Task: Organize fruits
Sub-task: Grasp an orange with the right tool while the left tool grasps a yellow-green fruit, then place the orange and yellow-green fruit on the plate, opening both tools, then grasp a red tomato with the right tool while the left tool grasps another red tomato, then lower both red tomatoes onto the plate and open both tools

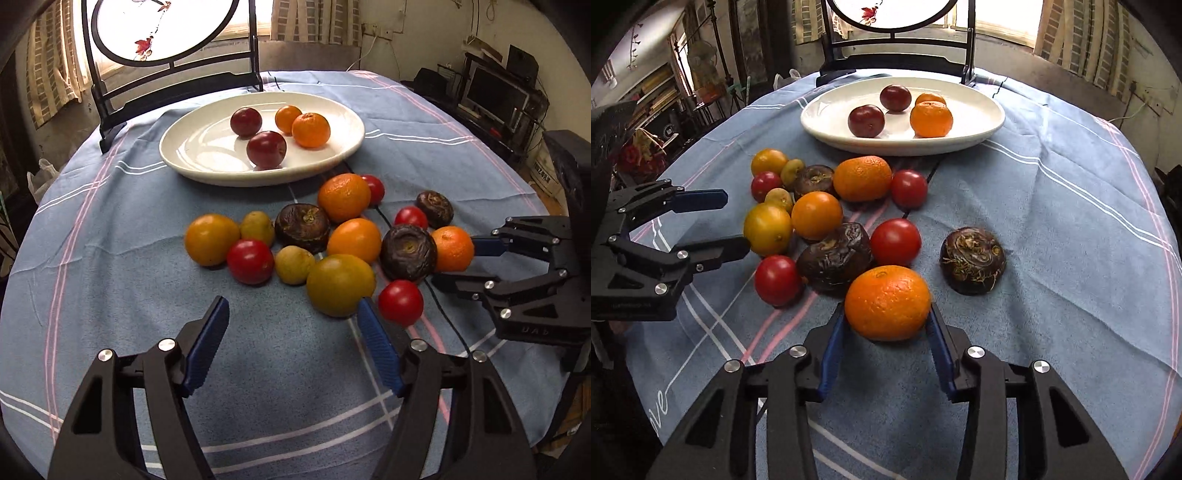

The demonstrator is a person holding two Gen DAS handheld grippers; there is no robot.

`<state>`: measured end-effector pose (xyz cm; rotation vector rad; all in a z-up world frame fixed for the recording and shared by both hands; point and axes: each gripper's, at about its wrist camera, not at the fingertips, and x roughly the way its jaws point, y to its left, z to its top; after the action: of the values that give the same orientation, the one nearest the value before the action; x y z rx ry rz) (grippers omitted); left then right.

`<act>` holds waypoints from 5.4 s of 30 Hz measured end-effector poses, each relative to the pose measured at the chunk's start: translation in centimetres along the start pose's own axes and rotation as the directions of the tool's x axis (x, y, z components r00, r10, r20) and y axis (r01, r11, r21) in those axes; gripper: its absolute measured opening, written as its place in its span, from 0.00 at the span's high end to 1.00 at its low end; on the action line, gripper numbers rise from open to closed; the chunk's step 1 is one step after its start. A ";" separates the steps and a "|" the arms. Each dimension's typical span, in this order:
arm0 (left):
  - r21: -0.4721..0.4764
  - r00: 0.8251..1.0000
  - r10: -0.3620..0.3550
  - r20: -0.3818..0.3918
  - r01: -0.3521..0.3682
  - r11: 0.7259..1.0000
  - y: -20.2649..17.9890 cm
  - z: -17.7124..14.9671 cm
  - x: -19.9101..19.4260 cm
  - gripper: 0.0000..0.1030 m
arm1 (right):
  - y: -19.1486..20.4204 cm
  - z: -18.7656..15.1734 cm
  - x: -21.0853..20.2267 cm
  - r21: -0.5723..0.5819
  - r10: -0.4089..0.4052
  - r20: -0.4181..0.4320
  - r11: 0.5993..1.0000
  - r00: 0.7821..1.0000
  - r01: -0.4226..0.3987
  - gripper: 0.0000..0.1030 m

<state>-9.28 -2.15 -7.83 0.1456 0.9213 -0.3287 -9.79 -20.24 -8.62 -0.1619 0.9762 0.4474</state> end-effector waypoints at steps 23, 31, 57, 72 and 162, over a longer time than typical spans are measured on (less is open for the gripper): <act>0.037 0.999 -0.041 -0.021 0.042 0.998 -2.7 0.9 1.2 0.62 | -1.1 -0.9 -1.5 0.022 0.021 0.012 1.000 1.000 -0.021 0.60; 0.006 0.999 -0.040 0.000 0.040 0.999 -1.5 1.4 0.3 0.62 | -0.9 -0.5 -1.9 0.015 0.030 0.022 0.999 0.999 -0.030 0.60; -0.130 0.977 0.211 -0.009 -0.210 0.969 8.0 15.0 6.9 0.60 | -2.5 19.4 6.6 0.078 -0.058 0.055 0.996 0.997 0.053 0.58; -0.054 0.984 0.164 0.076 -0.160 0.986 7.1 7.9 -0.7 0.46 | -0.1 10.1 -4.2 -0.051 0.028 0.144 0.999 0.989 -0.021 0.51; -0.076 0.936 0.309 0.170 -0.301 0.951 6.1 14.0 3.4 0.44 | -3.3 19.2 1.5 0.069 -0.021 0.195 0.998 0.981 0.007 0.49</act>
<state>5.26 -0.85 -2.31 0.2083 0.7128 -0.0292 6.98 -16.41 0.62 -0.0616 0.7951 0.4082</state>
